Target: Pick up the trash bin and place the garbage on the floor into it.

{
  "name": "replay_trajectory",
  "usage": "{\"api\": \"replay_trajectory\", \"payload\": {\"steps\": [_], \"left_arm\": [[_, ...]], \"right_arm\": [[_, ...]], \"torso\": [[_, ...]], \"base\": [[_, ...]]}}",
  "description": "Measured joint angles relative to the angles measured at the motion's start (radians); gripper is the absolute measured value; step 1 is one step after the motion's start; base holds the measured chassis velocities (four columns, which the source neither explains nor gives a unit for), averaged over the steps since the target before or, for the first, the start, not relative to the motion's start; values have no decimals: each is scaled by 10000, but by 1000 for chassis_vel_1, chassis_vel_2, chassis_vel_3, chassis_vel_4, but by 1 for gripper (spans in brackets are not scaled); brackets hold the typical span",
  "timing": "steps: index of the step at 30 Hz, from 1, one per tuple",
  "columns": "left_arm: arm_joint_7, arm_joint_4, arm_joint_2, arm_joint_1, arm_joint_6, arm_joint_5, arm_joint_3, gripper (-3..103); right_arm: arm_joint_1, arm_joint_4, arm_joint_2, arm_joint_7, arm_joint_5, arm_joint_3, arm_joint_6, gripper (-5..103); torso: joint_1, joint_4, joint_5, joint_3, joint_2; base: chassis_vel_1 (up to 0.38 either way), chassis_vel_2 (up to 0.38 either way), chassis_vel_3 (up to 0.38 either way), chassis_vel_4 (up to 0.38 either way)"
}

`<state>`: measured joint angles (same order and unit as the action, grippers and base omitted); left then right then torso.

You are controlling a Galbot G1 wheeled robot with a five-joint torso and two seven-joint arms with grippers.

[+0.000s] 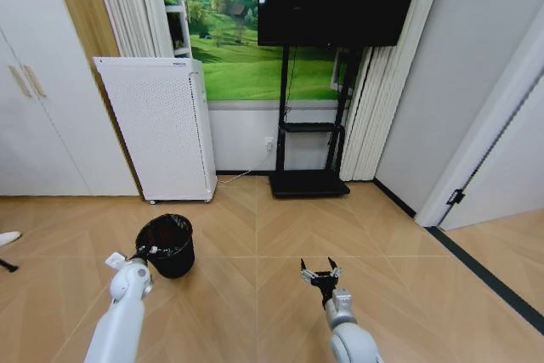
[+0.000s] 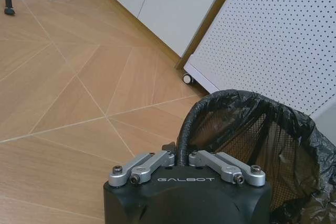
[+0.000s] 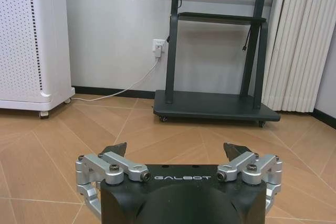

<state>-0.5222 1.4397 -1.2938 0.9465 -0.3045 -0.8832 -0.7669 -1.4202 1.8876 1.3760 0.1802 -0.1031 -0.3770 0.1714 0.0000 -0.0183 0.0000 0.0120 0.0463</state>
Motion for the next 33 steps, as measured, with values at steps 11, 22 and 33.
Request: {"api": "replay_trajectory", "payload": {"steps": [11, 22, 33], "left_arm": [[10, 0, -65, 35, 0, 51, 22, 6], [-2505, 167, -440, -110, -709, -1499, 587, 6], [-3577, -202, -441, -377, -593, -1537, 666, 6]], "right_arm": [[-42, -29, -11, -37, 11, -1, -17, 100], [-44, -176, 41, 0, 108, 24, -316, 100], [-57, -352, 96, 84, 181, 20, -437, 100]], "torso": [[0, 1, 0, 0, 0], [2, 0, 1, 2, 0], [0, 0, 0, -1, 1]], "base": [[-126, 112, 121, -121], [-129, 122, 120, -107], [14, -20, -15, 14]]}}
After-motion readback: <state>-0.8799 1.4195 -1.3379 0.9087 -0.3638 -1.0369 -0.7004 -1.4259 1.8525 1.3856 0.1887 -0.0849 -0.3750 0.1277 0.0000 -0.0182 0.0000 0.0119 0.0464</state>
